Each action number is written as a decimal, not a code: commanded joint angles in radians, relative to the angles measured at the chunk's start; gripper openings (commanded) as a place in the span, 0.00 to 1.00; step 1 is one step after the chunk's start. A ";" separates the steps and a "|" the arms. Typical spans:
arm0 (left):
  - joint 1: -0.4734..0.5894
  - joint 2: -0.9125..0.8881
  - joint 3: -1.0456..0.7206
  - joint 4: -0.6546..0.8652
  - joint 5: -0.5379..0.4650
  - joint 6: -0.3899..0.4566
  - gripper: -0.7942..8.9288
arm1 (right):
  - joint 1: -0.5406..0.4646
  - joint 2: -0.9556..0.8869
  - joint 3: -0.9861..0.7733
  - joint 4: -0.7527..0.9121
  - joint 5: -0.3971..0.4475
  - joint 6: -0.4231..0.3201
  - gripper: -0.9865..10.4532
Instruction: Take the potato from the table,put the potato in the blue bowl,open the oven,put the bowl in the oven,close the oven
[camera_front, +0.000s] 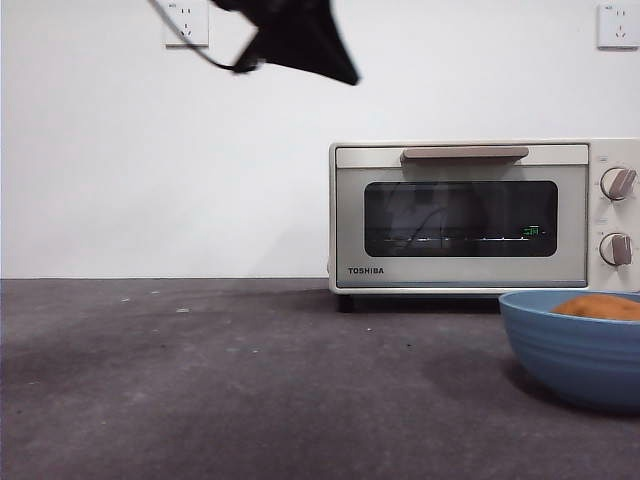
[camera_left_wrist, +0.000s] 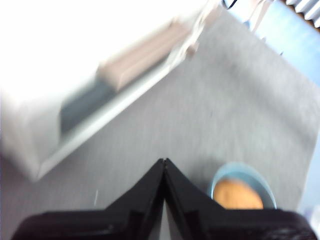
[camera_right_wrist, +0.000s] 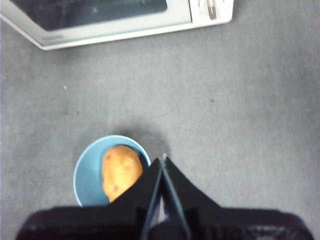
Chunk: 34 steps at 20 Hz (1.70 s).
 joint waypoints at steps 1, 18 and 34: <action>-0.020 0.112 0.138 0.002 -0.002 0.002 0.08 | -0.001 -0.002 -0.006 0.011 -0.006 -0.008 0.08; -0.112 0.420 0.384 0.179 -0.236 0.261 0.08 | 0.000 -0.003 -0.248 0.207 -0.144 0.041 0.08; -0.151 0.437 0.383 -0.047 -0.230 0.256 0.08 | 0.000 -0.087 -0.248 0.114 -0.172 0.042 0.08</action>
